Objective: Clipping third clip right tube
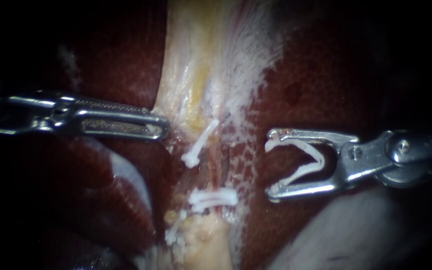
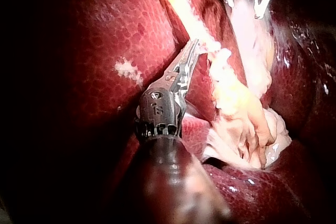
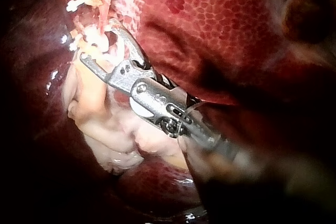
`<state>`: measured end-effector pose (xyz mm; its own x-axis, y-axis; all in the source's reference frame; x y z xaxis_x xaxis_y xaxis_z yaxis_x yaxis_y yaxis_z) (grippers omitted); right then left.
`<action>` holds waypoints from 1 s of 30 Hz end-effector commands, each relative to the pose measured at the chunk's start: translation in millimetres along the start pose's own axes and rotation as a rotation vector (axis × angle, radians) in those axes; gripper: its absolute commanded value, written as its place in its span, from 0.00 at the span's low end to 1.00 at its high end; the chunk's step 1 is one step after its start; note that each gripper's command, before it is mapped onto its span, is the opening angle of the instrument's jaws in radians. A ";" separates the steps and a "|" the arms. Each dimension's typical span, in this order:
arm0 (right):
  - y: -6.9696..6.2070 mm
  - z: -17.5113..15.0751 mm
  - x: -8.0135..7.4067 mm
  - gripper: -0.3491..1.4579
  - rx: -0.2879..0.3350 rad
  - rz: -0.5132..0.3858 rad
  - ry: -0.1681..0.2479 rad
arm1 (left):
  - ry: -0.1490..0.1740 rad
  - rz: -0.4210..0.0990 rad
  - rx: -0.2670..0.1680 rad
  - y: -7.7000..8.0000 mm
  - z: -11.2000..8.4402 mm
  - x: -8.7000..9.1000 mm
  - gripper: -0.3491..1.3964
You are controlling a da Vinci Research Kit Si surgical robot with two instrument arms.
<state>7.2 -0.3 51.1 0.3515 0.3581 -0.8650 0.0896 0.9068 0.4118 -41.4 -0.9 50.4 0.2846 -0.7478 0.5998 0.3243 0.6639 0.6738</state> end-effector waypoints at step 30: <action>1.0 9.9 -4.1 0.50 0.073 0.134 -0.003 | -0.015 -0.014 -0.004 -5.0 -7.3 -5.7 0.00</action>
<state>15.2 -3.0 58.0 0.3668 0.4744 -0.8002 0.1081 0.8326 0.5432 -38.1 0.0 40.4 0.2667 -0.7572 0.5963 0.3308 0.6530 0.6813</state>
